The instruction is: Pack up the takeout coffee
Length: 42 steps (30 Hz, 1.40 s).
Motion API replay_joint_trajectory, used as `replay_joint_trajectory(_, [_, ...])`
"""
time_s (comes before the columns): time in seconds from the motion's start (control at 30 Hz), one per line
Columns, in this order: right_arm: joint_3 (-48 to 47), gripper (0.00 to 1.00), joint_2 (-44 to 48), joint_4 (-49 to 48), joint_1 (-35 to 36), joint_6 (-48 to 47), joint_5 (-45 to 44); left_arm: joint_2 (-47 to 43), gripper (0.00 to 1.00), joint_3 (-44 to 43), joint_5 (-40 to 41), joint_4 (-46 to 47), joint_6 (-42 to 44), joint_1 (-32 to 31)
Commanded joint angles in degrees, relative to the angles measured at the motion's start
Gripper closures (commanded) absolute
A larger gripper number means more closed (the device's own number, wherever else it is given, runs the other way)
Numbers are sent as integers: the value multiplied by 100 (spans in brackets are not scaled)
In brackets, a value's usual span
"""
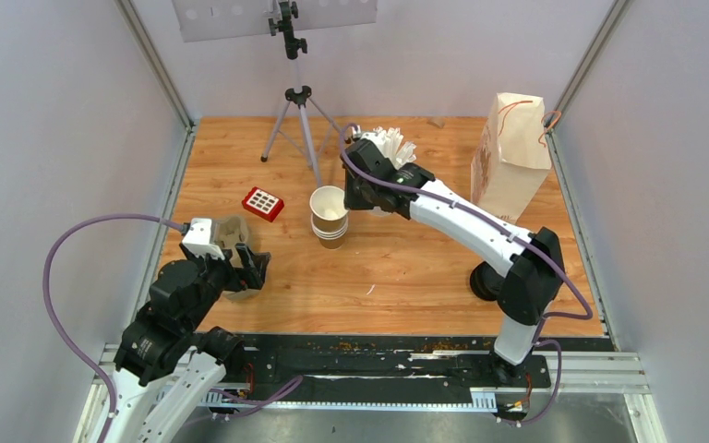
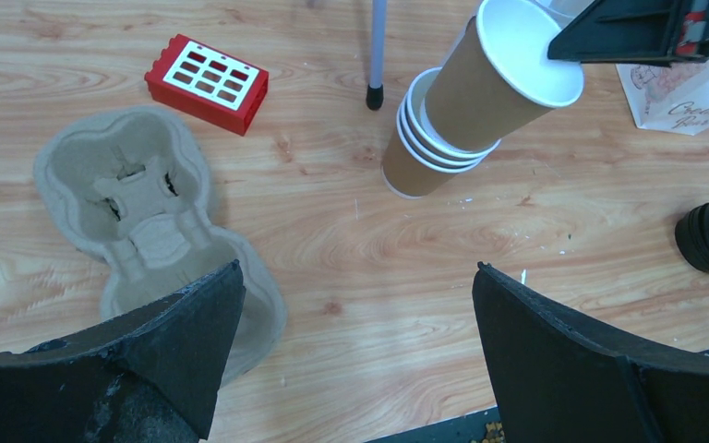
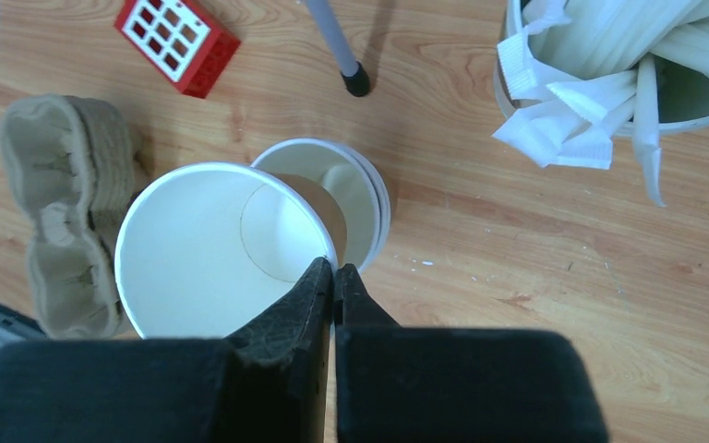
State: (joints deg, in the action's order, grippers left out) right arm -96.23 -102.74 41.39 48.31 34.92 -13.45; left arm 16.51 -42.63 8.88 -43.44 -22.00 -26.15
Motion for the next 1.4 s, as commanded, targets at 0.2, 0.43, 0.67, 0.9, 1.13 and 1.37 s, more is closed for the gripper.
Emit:
replay_joint_trajectory(0.2, [-284, 100, 1017, 156, 11, -496, 591, 43, 0, 25, -54, 181, -15, -3])
replay_joint_trajectory(0.43, [848, 100, 2008, 476, 169, -1104, 1008, 68, 0, 16, -42, 170, -16, -1])
replay_joint_trajectory(0.67, [2406, 100, 2882, 385, 598, -1315, 1107, 63, 0, 22, -2, 171, -23, 3])
replay_joint_trajectory(0.9, [3231, 100, 2801, -105, 770, -1287, 1233, 30, 0, 22, 45, 154, -49, -1])
replay_joint_trajectory(1.13, [3786, 100, 2689, -772, 767, -1271, 975, 85, 0, 19, 34, 147, -37, -1])
replay_joint_trajectory(1.37, [4006, 100, 2778, -886, 765, -1041, 871, -2, 0, 18, 49, 126, -59, -4])
